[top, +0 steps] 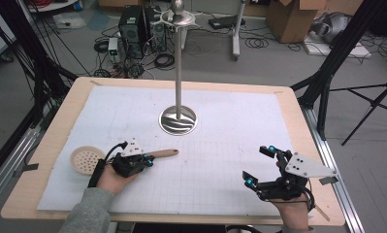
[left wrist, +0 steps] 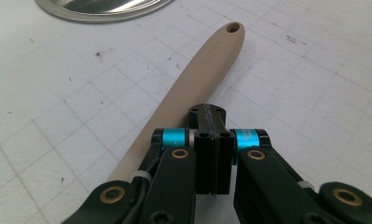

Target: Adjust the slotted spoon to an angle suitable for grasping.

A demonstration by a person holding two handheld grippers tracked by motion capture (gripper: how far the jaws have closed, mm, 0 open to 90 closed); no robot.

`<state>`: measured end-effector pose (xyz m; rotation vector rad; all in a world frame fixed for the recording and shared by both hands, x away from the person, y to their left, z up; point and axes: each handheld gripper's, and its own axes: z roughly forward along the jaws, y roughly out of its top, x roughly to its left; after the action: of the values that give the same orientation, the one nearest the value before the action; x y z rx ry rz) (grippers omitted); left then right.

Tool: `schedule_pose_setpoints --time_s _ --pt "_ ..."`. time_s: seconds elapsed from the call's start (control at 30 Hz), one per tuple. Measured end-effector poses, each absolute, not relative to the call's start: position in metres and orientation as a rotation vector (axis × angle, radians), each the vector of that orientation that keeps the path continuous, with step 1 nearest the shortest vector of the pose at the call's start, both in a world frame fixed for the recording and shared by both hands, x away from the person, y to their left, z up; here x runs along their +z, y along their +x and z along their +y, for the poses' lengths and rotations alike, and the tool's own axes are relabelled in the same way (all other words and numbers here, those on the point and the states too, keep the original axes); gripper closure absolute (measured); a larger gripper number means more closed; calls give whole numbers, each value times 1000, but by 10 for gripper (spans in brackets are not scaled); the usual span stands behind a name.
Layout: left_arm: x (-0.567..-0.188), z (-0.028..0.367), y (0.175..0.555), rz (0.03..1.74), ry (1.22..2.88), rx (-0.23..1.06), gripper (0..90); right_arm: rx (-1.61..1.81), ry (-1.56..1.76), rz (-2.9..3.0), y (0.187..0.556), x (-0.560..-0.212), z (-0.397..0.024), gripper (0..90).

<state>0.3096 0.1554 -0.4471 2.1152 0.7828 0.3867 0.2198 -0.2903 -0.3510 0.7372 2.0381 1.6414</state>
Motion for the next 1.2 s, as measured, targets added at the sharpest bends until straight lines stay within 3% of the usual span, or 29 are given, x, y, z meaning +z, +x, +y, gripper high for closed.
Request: schedule_pose_setpoints --time_s 0.73,1.2 --pt "-448 149 337 922 2068 521 898 1643 727 2045 219 -350 -289 49" --pt "-429 169 312 882 1979 474 898 1635 730 2041 219 -351 -291 49"
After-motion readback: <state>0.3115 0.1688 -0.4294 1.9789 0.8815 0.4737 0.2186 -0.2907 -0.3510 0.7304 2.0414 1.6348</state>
